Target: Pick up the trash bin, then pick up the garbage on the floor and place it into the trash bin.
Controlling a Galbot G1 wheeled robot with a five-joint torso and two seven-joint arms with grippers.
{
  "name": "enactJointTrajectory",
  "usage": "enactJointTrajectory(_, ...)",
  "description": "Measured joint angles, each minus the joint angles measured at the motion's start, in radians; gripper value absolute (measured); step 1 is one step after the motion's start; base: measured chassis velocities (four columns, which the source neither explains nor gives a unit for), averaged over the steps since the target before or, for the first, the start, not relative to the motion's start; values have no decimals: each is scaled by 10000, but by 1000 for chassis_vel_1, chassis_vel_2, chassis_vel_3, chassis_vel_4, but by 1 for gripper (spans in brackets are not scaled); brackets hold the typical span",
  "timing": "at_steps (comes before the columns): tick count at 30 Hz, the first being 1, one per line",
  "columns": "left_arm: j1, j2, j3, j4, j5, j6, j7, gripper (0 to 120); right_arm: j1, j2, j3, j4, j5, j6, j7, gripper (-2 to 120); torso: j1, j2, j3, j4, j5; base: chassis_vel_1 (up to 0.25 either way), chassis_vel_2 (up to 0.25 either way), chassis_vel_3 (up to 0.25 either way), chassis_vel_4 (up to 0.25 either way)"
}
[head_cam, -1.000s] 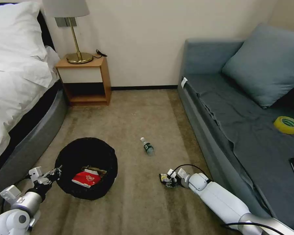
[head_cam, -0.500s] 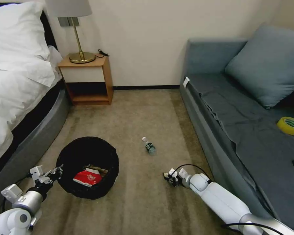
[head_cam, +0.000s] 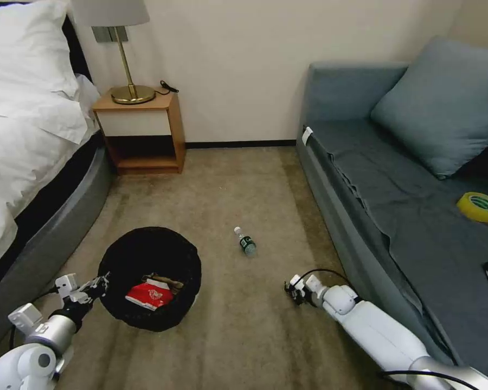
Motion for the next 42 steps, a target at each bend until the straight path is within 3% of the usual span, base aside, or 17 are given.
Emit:
enactJointTrajectory(12, -310, -95, 418, 479, 135, 57, -72, 4, 532, -867, -40, 3661, 2789, -221, 904, 0, 0, 2, -3, 4, 1, 0, 0, 0, 0)
enactJointTrajectory(22, -798, 35, 803, 1124, -192, 405, -360, 4, 1643, -941, -805, 6411, 5532, 588, 1997, 0, 0, 3, -3, 5, 1, 0, 0, 0, 0)
enactJointTrajectory(28, -1271, 158, 1231, 1311, -297, 668, -595, 4, 2300, -573, -1409, 8431, 8425, 639, 2720, 0, 0, 4, -4, 5, 0, 0, 0, 0, 0)
enactJointTrajectory(33, -1413, 166, 1458, 1111, -292, 815, -724, 4, 2378, -265, -1789, 9087, 9760, 634, 2818, 0, 0, 5, -3, 4, 1, 0, 0, 0, 0)
enactJointTrajectory(42, -1478, 14, 1860, 595, -159, 955, -841, 4, 2095, 807, -2627, 9085, 9953, 728, 2911, 0, 0, 4, -3, 5, 1, 0, 0, 0, 0)
